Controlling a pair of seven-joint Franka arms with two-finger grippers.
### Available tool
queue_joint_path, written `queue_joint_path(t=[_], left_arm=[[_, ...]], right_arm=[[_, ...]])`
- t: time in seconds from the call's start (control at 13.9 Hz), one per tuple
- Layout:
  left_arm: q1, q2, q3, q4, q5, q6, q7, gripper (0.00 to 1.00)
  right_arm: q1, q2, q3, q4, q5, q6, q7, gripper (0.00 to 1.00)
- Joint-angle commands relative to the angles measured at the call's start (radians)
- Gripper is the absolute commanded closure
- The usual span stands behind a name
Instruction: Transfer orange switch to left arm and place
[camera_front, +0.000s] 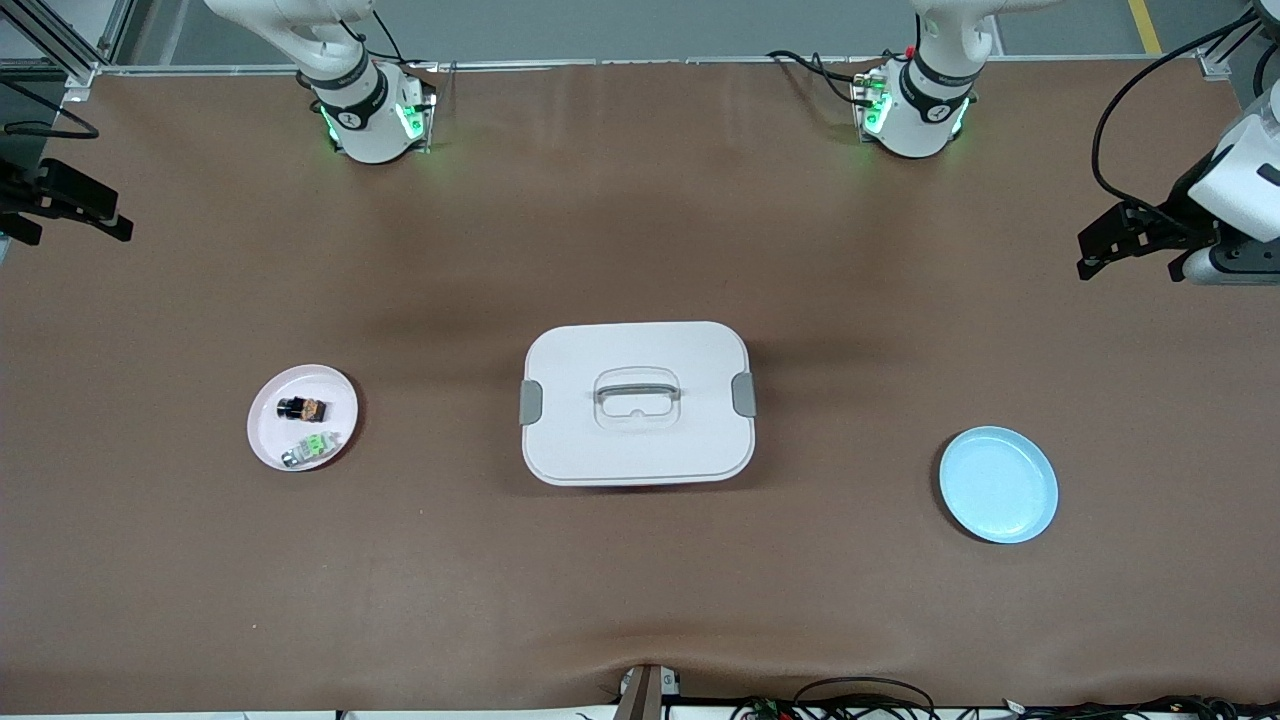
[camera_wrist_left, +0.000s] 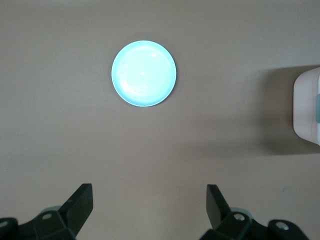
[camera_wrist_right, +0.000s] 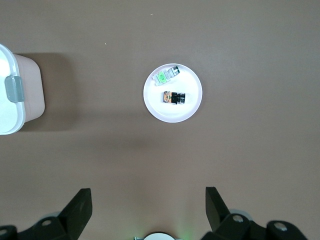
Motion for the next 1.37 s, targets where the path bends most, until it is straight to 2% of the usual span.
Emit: queue_joint_path(t=[0.0, 0.72, 0.93, 1.29], left_arm=[[0.0, 0.008, -0.001, 0.023, -0.016, -0.021, 0.012, 0.0], [0.0, 0.016, -0.001, 0.025, -0.016, -0.021, 0.007, 0.0], [0.001, 0.016, -0.001, 0.025, -0.016, -0.021, 0.007, 0.0], [0.003, 0.016, -0.001, 0.025, -0.016, -0.021, 0.009, 0.0]], right_arm=[[-0.011, -0.022, 0.003, -0.019, 0.012, 0.001, 0.017, 0.0], [-0.023, -0.016, 0.004, -0.013, -0.004, 0.009, 0.015, 0.0], [-0.023, 0.017, 0.006, -0.013, -0.05, 0.026, 0.015, 0.0], [-0.02, 0.132, 0.006, -0.008, -0.034, 0.047, 0.014, 0.0]])
